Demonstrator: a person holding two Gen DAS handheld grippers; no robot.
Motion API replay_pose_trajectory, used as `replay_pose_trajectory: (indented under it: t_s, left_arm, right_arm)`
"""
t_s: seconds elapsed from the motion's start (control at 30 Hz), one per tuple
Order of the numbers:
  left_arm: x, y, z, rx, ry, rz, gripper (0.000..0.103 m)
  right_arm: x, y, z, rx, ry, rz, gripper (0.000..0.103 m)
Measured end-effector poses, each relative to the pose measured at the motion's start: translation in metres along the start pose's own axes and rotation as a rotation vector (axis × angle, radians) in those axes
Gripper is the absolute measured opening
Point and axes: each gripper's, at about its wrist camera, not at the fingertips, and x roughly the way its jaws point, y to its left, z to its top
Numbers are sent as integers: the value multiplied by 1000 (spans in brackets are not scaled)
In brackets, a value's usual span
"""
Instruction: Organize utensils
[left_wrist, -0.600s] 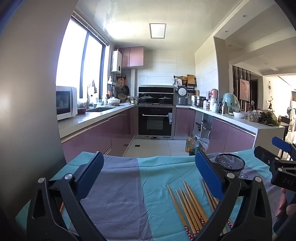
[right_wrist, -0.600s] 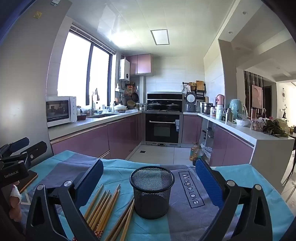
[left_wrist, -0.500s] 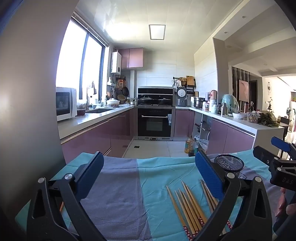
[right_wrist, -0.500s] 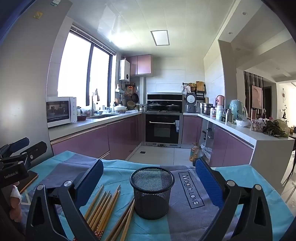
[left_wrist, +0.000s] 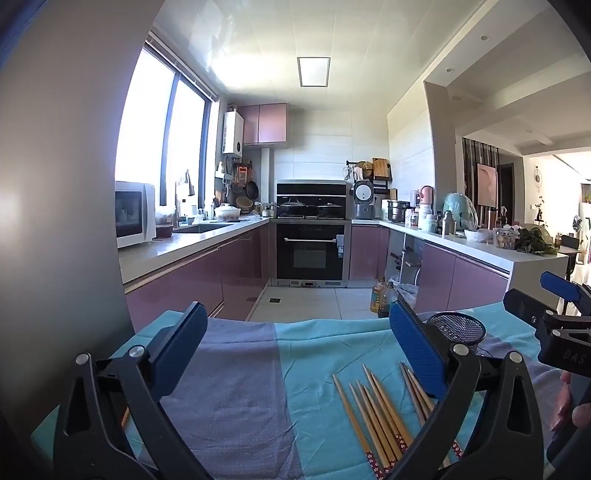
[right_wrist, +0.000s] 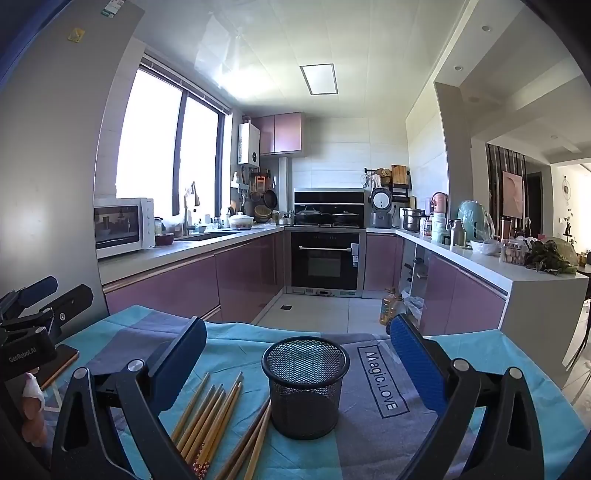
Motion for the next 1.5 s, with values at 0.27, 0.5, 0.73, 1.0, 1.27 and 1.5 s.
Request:
replay_pose_trajectory:
  t_s: [0.27, 0.5, 0.73, 1.0, 1.27, 1.5]
  left_arm:
    - [0, 1, 0, 1, -3, -3, 97]
    - [0, 1, -2, 2, -8, -6, 97]
    - [-1, 1, -1, 3, -10, -9, 97]
    - [-1, 0, -2, 4, -14, -8, 97]
    - [-2, 1, -1, 7, -17, -7, 97]
    - [-2, 1, -1, 7, -16, -8, 97]
  right_arm:
    - [0, 0, 0, 4, -1, 0, 96]
    - [0, 0, 0, 6, 0, 1, 96]
    - [-1, -1, 1, 8, -1, 3, 96]
    - [0, -1, 1, 7, -3, 1, 96]
    - [-1, -1, 2, 11, -4, 5, 96]
    - [0, -1, 3, 14, 0, 2, 96]
